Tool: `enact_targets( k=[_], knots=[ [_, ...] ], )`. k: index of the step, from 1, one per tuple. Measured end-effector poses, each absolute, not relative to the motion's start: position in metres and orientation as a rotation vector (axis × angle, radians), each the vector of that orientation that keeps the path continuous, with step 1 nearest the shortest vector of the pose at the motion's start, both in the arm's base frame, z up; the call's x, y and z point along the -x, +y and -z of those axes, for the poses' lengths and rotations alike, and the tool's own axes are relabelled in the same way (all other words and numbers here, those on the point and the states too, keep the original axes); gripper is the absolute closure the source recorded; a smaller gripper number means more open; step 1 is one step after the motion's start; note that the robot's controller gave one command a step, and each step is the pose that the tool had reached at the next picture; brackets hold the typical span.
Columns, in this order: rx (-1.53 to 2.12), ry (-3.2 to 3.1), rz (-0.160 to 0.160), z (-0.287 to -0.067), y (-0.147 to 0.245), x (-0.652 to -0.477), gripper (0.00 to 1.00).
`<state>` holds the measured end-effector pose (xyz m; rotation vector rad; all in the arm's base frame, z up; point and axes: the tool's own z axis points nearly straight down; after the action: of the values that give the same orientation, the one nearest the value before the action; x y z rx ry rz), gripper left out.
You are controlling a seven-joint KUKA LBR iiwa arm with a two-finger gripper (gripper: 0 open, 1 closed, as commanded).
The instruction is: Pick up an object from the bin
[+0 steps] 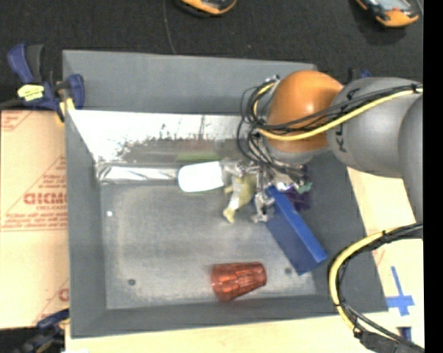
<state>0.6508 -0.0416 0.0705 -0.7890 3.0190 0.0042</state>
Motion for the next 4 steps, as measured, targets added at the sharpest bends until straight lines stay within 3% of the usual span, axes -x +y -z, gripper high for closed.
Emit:
enact_targets(
  k=[1,4],
  knots=[
    [1.100,2.912,0.012,-0.074,-0.048,-0.654,1.00],
    [1.083,2.908,0.010,-0.094,-0.047,-0.656,1.00]
  ],
)
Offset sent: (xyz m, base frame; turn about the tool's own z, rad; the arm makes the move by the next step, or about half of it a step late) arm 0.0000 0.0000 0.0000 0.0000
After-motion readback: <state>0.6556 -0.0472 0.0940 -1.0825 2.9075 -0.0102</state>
